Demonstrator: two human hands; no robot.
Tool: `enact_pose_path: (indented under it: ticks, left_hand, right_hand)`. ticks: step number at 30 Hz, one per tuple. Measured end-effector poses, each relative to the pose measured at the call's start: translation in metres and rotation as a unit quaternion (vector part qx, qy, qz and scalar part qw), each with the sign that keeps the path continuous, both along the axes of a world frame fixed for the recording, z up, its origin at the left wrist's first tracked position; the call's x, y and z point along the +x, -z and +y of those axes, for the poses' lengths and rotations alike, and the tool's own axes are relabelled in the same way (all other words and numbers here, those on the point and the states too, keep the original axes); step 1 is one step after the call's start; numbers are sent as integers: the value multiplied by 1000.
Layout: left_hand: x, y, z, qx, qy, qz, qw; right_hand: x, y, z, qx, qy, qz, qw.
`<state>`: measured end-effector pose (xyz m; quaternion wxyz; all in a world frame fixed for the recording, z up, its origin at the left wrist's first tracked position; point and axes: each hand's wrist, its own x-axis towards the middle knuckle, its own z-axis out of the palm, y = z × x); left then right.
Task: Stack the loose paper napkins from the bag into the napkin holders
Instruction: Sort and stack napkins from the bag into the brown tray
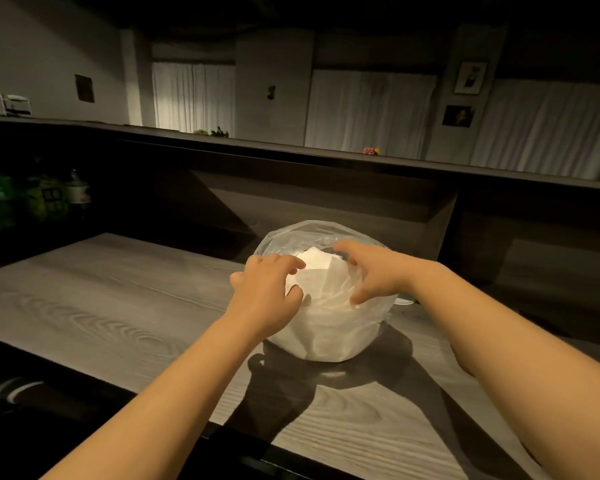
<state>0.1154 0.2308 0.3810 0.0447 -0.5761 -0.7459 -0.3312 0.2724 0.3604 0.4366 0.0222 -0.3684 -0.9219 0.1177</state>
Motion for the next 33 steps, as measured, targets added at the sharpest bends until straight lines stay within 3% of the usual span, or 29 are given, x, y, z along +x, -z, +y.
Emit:
enact_pose_path:
  ticks: [4,7,10,15,27,30,33]
  left_hand:
    - [6,3,5,-3,19,40,999]
    - [12,5,5,-60,25,107,992]
    - [14,8,5,-118,19,116,986]
    - [15,5,5,-132,5,112,985]
    - [16,1,7,-163,13,100,981]
    - [11,-7,4,-127,19,48,991]
    - [3,-14,3,-21,33,-36,999]
  right_hand:
    - [4,10,0,138,-71,5,988]
    - [4,13,-10,238,-161,16,958]
    - [0,17,-21,280,-211,-51,935]
    - [-5,23,-29,355,-216,-145,898]
    - [-10,27,-38,300,-188,-134,926]
    - [-1,16,-31,220,-168,-43,960]
    - [12,5,-18,142,-109,88,980]
